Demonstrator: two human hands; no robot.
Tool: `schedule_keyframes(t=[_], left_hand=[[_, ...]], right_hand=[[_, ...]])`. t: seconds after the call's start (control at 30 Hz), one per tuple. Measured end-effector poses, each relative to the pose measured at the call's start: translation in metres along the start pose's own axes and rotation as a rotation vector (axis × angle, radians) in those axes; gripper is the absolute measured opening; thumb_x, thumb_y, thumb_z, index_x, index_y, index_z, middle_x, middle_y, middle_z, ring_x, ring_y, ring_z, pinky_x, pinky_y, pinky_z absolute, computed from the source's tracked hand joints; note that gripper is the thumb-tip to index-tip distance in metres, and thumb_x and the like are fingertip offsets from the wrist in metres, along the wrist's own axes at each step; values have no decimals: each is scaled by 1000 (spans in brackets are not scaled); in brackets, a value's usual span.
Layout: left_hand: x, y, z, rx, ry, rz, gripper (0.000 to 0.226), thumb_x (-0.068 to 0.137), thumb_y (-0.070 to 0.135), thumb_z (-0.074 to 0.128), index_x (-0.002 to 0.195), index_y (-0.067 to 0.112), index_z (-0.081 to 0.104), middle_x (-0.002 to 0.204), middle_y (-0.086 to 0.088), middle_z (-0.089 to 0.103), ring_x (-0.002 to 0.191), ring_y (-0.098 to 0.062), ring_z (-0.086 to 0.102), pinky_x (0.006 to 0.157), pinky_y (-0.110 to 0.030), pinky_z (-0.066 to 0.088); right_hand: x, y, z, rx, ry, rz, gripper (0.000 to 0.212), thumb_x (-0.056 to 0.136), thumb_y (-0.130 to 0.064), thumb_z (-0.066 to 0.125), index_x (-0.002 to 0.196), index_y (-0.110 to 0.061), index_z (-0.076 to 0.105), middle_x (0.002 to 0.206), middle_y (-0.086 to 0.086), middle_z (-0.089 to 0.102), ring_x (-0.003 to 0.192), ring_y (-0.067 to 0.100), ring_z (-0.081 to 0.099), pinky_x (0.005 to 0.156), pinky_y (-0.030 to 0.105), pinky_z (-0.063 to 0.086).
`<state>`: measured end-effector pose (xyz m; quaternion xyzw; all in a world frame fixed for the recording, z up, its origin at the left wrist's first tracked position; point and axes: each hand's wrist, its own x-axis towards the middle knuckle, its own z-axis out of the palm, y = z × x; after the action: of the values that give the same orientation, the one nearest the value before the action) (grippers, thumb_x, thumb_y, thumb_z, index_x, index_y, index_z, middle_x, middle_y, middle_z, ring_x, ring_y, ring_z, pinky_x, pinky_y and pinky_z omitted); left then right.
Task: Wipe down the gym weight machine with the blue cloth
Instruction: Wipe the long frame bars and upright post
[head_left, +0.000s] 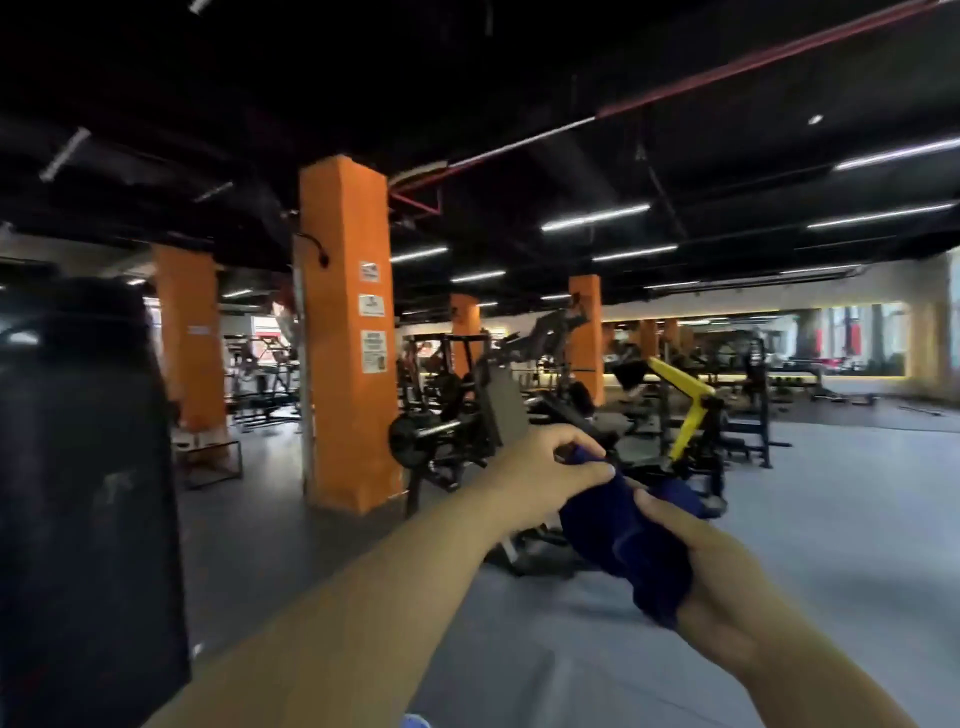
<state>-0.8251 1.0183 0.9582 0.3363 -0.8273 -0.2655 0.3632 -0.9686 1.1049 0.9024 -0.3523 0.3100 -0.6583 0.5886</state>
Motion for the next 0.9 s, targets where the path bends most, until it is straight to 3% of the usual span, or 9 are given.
schedule_keyframes(t=[0.07, 0.17, 0.23, 0.47, 0.53, 0.63, 0.8, 0.87, 0.9], left_hand=[[-18, -2, -30, 124, 140, -56, 17, 93, 41, 63, 105, 31, 69, 100, 15, 65, 91, 0, 60, 73, -18, 49], [-53, -1, -72, 319, 357, -121, 22, 98, 40, 51, 104, 28, 68, 100, 12, 68, 93, -6, 61, 85, -29, 50], [-81, 4, -98, 466, 458, -160, 24, 102, 35, 43, 109, 30, 66, 103, 12, 68, 94, -7, 62, 87, -32, 51], [-174, 11, -225, 923, 772, -182, 37, 99, 15, 43, 131, 27, 57, 125, 6, 61, 117, -13, 53, 99, -37, 48], [-197, -3, -265, 974, 783, -311, 41, 98, 15, 44, 137, 25, 51, 136, 2, 53, 124, -21, 47, 103, -41, 45], [-223, -37, -310, 1004, 651, -445, 50, 99, 17, 43, 149, 24, 36, 151, 0, 39, 134, -28, 37, 110, -45, 37], [-226, -93, -355, 1135, 522, -403, 61, 103, 24, 40, 157, 25, 12, 165, 7, 6, 150, -17, 6, 121, -40, 19], [-216, -109, -368, 1158, 558, -335, 61, 104, 26, 38, 157, 24, 9, 165, 8, 0, 151, -14, 1, 122, -38, 14], [-210, -116, -374, 1156, 584, -306, 61, 104, 27, 37, 157, 24, 8, 165, 8, -2, 151, -13, -2, 123, -38, 11]], right_hand=[[11, 4, 31, -61, -114, 87, 45, 72, -11, 71, 115, -3, 66, 95, 17, 74, 74, 28, 73, 62, 37, 58], [21, 25, 79, -146, -296, 159, 39, 75, -2, 71, 114, -4, 67, 104, 19, 73, 97, 36, 70, 92, 49, 51], [24, 46, 109, -168, -364, 182, 37, 79, -2, 71, 115, -2, 66, 105, 18, 73, 98, 36, 70, 92, 48, 51], [43, 92, 247, -87, -249, -29, 20, 83, -13, 75, 98, -10, 63, 91, 11, 70, 86, 31, 67, 80, 45, 53], [46, 97, 294, -54, -278, -93, 11, 87, -20, 70, 88, -13, 61, 78, 3, 64, 73, 21, 62, 66, 33, 48], [51, 112, 349, -58, -259, -210, 20, 94, -22, 55, 75, -18, 49, 64, 0, 46, 55, 12, 42, 48, 22, 34], [88, 154, 402, -173, -157, -411, 27, 95, -17, 49, 68, -19, 47, 61, -3, 49, 60, 15, 48, 58, 27, 36], [106, 170, 416, -289, -225, -451, 13, 98, -22, 50, 93, -20, 62, 85, -3, 63, 83, 16, 60, 73, 26, 44], [114, 180, 421, -376, -286, -462, 21, 99, -26, 50, 116, -25, 62, 113, -5, 65, 108, 16, 59, 91, 29, 45]])
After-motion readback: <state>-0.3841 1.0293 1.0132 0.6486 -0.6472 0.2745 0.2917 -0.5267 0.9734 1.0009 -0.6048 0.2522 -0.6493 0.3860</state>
